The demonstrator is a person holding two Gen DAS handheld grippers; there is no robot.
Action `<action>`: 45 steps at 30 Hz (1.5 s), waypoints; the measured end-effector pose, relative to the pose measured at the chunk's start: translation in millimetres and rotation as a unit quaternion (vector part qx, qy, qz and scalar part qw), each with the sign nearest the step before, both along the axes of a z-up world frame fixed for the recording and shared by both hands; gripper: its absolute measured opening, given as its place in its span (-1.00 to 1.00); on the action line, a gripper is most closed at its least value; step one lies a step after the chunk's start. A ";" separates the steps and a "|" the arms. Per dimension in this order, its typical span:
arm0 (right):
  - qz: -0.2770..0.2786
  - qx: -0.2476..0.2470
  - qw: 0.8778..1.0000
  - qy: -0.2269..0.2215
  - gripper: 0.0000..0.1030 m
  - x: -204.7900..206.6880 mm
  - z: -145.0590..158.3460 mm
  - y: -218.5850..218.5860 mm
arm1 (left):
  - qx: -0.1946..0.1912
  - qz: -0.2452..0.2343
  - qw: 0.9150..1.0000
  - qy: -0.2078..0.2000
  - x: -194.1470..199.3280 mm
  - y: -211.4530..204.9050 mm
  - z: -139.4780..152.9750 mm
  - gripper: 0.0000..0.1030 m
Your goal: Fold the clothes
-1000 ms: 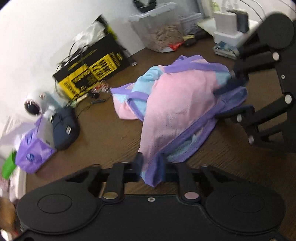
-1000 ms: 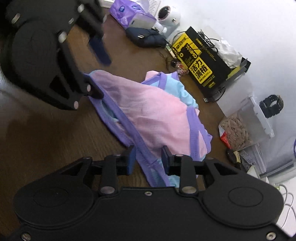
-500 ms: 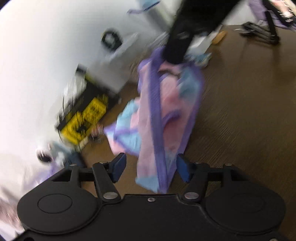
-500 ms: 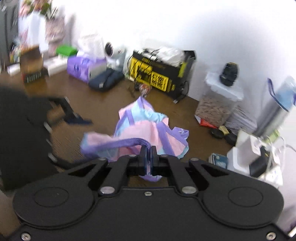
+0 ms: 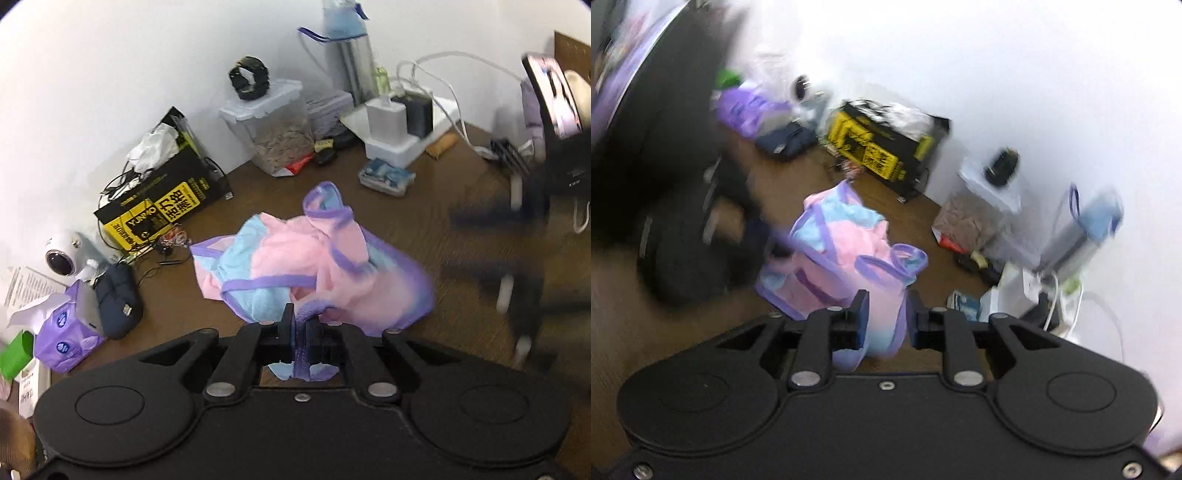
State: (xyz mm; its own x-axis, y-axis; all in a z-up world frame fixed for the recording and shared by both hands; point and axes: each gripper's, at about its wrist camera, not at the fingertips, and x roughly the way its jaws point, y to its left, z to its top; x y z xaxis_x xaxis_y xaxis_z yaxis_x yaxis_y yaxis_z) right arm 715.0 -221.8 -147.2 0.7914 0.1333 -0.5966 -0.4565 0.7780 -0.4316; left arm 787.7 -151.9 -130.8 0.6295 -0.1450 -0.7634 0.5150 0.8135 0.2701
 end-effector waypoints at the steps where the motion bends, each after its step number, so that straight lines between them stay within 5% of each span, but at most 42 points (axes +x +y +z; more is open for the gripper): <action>1: -0.004 -0.002 1.000 0.004 -0.47 -3.1 -6.7 5.4 | -0.003 0.002 1.000 0.008 0.8 0.9 5.9 -0.91; 5: -0.024 -0.004 1.000 0.017 -0.19 -9.8 -32.5 24.4 | -0.015 0.018 0.999 0.029 0.6 4.8 16.9 -0.91; 8: -0.026 0.004 1.000 0.010 -0.18 -14.0 -42.9 37.5 | -0.049 0.036 0.997 0.048 -0.7 10.4 29.5 -0.91; 14: -0.045 -0.004 0.999 -0.022 -0.18 -7.5 -55.6 57.7 | -0.052 0.025 0.997 0.057 -3.4 9.1 44.9 -0.91; 21: -0.048 0.012 0.998 -0.033 -0.20 14.9 -65.4 55.7 | -0.041 0.021 0.997 0.069 -7.2 7.4 41.0 -0.91; 23: -0.042 0.018 0.998 -0.032 -0.51 15.9 -64.9 53.8 | -0.036 0.023 0.997 0.068 -7.9 8.2 39.3 -0.91; 24: -0.039 0.021 0.999 -0.031 -0.90 16.2 -64.3 52.8 | -0.027 0.024 0.997 0.063 -8.7 10.2 36.7 -0.90; 30: -0.051 0.077 0.995 0.041 -0.92 -8.6 -25.2 14.2 | 0.055 -0.060 0.996 -0.025 -46.6 8.6 -5.9 -0.80; 32: -0.058 0.086 0.992 0.070 -0.92 -14.4 -19.6 2.8 | 0.093 -0.085 0.991 -0.054 -59.0 0.2 -18.8 -0.19; 34: -0.065 0.087 0.990 0.088 -0.92 -20.8 -17.5 -4.1 | 0.161 -0.115 0.976 -0.091 -83.4 -13.8 -50.4 0.17; 41: -0.065 0.076 0.988 0.119 -0.91 -29.9 -12.0 -14.0 | 0.177 -0.120 0.971 -0.104 -101.0 -21.2 -78.4 0.18; 45: -0.069 0.091 0.985 0.133 -0.91 -23.3 -9.0 -10.8 | 0.196 -0.158 0.959 -0.131 -103.8 -19.4 -80.4 0.18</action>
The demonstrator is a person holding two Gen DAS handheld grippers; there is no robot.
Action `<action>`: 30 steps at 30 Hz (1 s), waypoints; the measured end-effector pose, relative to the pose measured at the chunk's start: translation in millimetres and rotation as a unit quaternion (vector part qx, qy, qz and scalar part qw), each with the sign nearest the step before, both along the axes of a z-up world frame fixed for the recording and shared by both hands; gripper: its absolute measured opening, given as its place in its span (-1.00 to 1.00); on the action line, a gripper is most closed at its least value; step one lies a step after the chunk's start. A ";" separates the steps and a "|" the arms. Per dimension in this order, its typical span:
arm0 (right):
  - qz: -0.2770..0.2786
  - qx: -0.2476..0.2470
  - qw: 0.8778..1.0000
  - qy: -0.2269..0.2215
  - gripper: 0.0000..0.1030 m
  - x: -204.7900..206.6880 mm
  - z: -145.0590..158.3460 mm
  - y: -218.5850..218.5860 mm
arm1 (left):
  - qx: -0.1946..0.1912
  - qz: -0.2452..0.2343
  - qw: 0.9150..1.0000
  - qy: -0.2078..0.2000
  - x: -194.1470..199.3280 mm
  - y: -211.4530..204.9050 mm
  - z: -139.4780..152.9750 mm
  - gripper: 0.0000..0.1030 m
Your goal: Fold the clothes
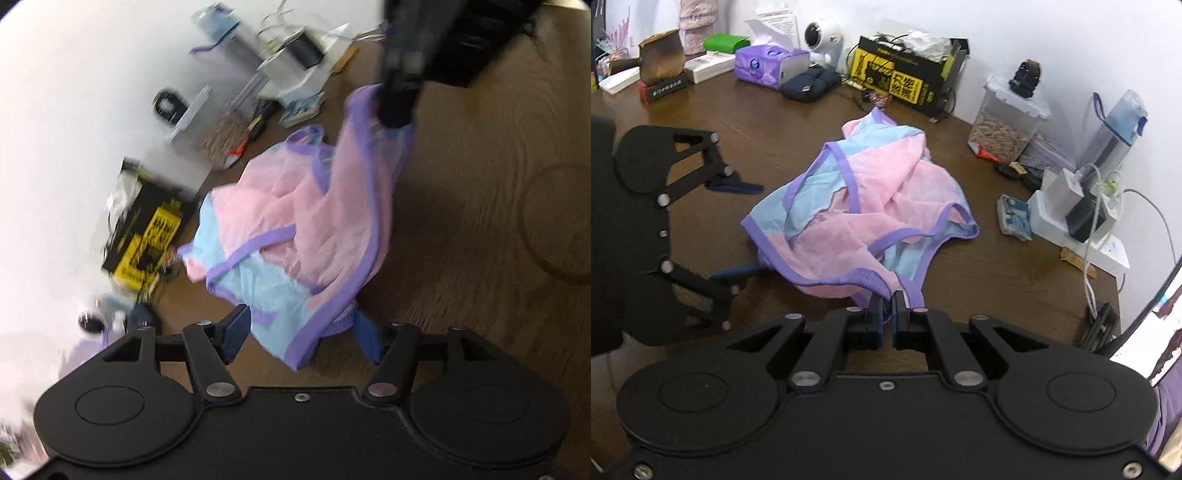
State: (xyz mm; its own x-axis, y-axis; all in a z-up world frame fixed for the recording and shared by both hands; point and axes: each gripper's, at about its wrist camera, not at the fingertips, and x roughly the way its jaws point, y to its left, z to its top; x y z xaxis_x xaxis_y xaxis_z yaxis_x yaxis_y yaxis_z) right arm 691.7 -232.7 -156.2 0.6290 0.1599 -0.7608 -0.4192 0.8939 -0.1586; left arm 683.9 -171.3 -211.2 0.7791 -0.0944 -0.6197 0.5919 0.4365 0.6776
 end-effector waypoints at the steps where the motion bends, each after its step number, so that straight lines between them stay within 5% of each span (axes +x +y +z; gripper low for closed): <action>1: -0.005 0.006 1.000 -0.002 -0.91 1.1 4.3 0.2 | 0.006 -0.010 1.000 -0.006 -1.4 0.5 0.3 0.18; 9: 0.023 -0.032 0.998 -0.038 -0.91 -3.7 24.8 5.1 | 0.057 -0.093 0.994 -0.016 -2.2 -2.5 -10.3 0.09; 11: 0.026 -0.040 0.998 -0.035 -0.91 -6.3 20.8 5.8 | 0.070 -0.118 0.991 -0.002 -0.8 -0.6 -14.7 -0.74; 13: 0.025 -0.046 0.998 -0.032 -0.91 -7.8 16.3 6.0 | 0.070 -0.117 0.991 0.017 3.3 2.9 -14.5 -0.84; 20: 0.033 -0.089 0.995 -0.037 -0.91 -10.2 -7.1 10.4 | 0.053 -0.078 0.995 0.040 13.2 8.3 1.3 -0.87; 25: 0.051 -0.113 0.991 -0.058 -0.37 -18.1 -25.8 17.0 | 0.035 -0.032 0.997 0.057 17.0 7.3 8.8 -0.87; 30: 0.061 -0.123 0.989 -0.061 -0.36 -19.2 -43.6 27.0 | 0.028 -0.006 0.997 0.066 19.3 5.3 14.4 -0.87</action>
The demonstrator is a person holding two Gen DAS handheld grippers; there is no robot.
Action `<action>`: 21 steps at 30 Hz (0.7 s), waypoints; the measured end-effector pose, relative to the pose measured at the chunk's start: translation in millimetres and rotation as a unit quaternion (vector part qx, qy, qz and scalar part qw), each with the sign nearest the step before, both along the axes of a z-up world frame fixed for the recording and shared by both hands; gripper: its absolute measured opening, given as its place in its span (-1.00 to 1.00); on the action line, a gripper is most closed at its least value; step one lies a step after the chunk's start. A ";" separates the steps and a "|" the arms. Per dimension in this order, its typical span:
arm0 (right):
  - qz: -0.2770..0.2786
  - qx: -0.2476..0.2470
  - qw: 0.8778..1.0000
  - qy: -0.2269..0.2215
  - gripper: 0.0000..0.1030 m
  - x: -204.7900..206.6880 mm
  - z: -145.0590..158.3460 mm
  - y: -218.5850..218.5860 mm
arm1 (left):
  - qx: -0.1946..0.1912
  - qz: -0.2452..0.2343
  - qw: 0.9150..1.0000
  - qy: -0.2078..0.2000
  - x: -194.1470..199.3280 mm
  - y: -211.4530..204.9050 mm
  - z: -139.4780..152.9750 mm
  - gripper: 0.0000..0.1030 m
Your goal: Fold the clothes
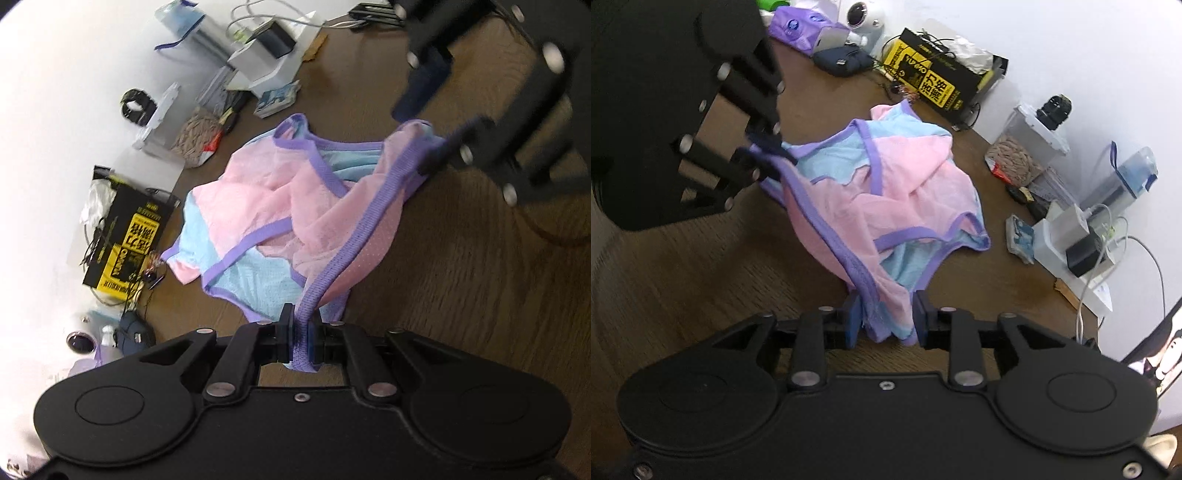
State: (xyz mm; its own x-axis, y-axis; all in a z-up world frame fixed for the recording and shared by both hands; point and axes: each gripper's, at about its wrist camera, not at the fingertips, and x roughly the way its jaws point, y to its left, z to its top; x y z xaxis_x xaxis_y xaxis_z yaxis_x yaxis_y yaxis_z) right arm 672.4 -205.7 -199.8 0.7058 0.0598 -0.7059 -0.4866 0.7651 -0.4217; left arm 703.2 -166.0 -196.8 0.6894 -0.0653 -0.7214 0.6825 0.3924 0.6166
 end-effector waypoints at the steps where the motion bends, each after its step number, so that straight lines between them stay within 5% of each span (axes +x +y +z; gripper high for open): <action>1: -0.001 -0.002 1.000 0.000 -0.40 0.7 -2.6 1.2 | 0.003 0.001 1.000 0.002 0.4 -0.5 0.1 -0.87; 3: -0.002 0.002 1.000 0.006 -0.53 2.6 -7.1 2.0 | 0.010 0.000 1.000 -0.001 -0.3 -0.8 -0.5 -0.86; 4: -0.004 0.005 1.000 0.003 -0.81 2.2 -5.8 0.9 | 0.011 0.001 1.000 -0.009 -1.7 -0.4 -0.3 -0.86; 5: -0.004 0.005 1.000 0.001 -0.89 1.8 -4.2 -0.2 | 0.008 0.005 1.000 -0.015 -2.4 0.3 0.8 -0.86; 12: -0.005 0.021 0.998 -0.060 -0.91 -2.5 37.2 -14.3 | -0.054 0.032 0.994 -0.087 5.2 -1.0 57.0 -0.91; 16: 0.001 0.027 0.992 -0.126 -0.91 6.5 85.5 -22.0 | -0.112 0.061 0.981 -0.147 28.5 1.8 137.2 -0.92; 21: 0.012 0.051 0.961 -0.273 -0.91 19.3 202.0 -35.9 | -0.155 0.071 0.951 -0.259 28.7 2.2 254.6 -0.92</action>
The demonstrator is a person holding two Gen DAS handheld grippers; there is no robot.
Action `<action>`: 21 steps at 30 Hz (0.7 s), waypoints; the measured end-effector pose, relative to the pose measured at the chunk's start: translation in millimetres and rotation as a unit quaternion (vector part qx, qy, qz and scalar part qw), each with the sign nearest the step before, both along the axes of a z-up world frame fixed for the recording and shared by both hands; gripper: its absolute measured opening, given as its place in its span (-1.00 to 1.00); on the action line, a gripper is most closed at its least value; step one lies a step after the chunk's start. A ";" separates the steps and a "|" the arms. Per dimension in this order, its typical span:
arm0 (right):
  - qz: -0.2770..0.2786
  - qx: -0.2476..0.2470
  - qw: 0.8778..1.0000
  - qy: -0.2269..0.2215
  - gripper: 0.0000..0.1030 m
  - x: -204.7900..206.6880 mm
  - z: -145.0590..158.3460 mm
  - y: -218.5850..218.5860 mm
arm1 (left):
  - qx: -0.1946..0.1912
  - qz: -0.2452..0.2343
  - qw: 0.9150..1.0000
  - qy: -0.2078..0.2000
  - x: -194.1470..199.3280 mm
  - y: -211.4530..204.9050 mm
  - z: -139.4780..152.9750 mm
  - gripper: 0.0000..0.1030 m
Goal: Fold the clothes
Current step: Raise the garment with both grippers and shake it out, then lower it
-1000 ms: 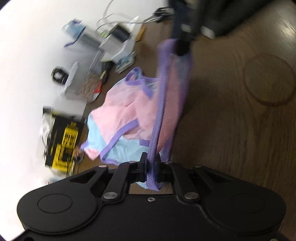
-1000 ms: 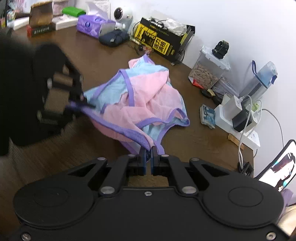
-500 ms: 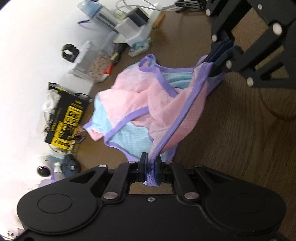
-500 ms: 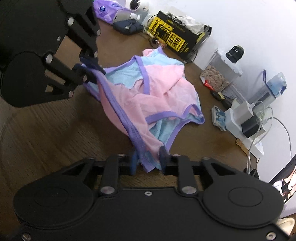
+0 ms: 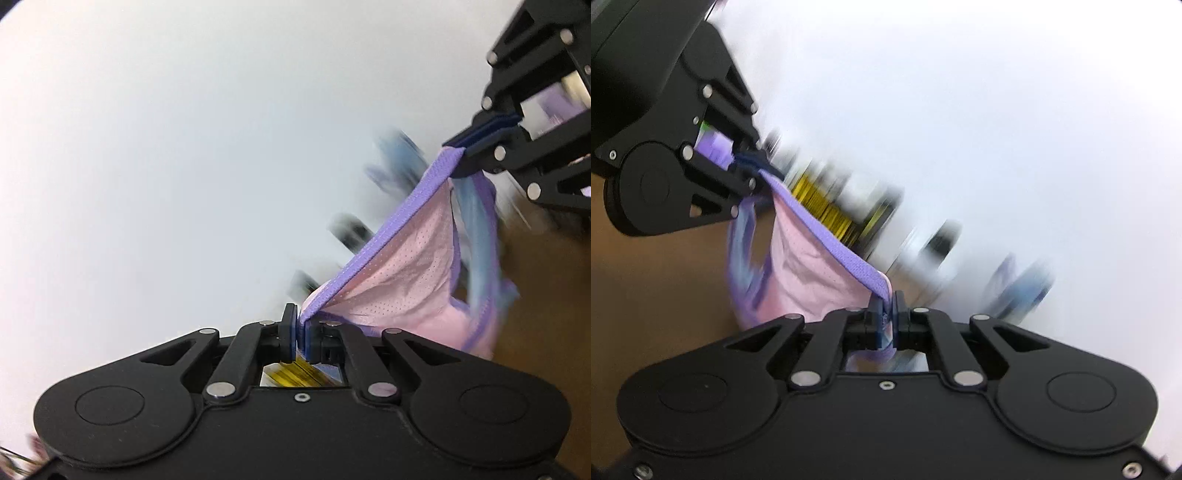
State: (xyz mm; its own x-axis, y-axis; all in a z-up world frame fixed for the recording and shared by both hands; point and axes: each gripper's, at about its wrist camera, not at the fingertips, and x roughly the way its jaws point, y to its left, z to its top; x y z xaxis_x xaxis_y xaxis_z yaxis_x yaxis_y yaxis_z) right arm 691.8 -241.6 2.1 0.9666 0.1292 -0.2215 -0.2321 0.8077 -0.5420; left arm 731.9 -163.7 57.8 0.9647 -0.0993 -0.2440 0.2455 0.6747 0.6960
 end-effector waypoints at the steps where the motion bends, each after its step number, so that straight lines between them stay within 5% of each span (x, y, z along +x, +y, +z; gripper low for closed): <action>1: 0.003 0.006 1.000 -0.012 -0.91 -1.4 13.3 -2.5 | -0.005 0.003 1.000 -0.019 -5.3 0.5 24.7 -0.92; 3: 0.016 0.022 0.999 -0.040 -0.90 -6.1 56.3 -11.3 | -0.011 0.001 1.000 -0.021 -15.6 2.4 58.2 -0.92; 5: 0.036 0.018 0.998 -0.040 -0.90 -14.2 83.9 -17.9 | -0.038 -0.014 0.999 0.028 -26.3 8.2 80.5 -0.92; 8: 0.098 0.014 0.994 0.040 -0.90 -23.6 96.9 -28.0 | -0.043 -0.052 0.986 0.153 -48.1 16.5 63.1 -0.92; 12: 0.151 -0.003 0.970 0.193 -0.90 -34.4 55.0 -32.8 | -0.006 -0.067 0.952 0.298 -86.8 20.8 -9.7 -0.92; 15: 0.187 -0.027 0.932 0.311 -0.90 -57.8 3.3 -28.8 | -0.013 -0.068 0.906 0.417 -128.8 21.7 -74.3 -0.92; 17: 0.210 -0.045 0.895 0.392 -0.90 -81.4 -39.4 -23.4 | -0.027 -0.074 0.877 0.474 -152.3 17.6 -104.3 -0.92; 19: 0.216 -0.047 0.881 0.419 -0.90 -83.4 -56.4 -21.2 | -0.044 -0.074 0.870 0.485 -148.1 15.7 -109.7 -0.92; 21: 0.216 -0.050 0.871 0.439 -0.90 -77.6 -70.1 -19.1 | -0.052 -0.073 0.873 0.479 -133.5 17.2 -107.1 -0.92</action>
State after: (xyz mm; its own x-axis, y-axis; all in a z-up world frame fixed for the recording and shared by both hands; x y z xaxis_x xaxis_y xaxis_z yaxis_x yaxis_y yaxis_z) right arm 614.2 -260.7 -68.0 0.2851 0.3775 -0.8810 -0.8631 0.5010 -0.0646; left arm 598.4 -146.5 -49.3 0.2990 -0.2727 -0.9145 0.7697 0.6353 0.0621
